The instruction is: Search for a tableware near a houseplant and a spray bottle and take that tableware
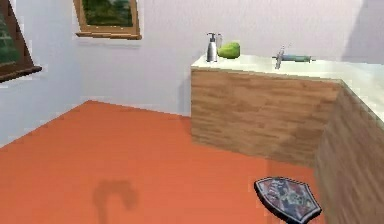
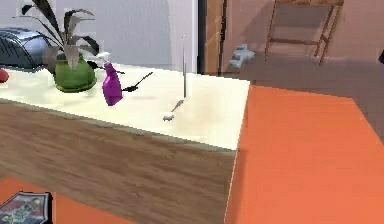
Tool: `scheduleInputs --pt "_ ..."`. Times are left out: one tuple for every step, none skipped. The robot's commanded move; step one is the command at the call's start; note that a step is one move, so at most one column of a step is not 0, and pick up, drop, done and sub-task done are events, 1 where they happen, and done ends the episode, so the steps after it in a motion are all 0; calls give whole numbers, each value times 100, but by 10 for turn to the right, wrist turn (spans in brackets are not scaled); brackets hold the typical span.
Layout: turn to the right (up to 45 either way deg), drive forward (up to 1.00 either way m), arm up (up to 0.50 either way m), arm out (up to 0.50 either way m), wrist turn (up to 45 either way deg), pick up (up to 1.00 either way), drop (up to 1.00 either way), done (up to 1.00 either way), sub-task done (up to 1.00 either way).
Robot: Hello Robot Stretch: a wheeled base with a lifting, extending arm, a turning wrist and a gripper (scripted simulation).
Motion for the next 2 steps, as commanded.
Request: scheduleInputs --pt "-30 0 0 0 0 0 0 0 0" --pt "450 0 0 0 0 0 0 0 0"
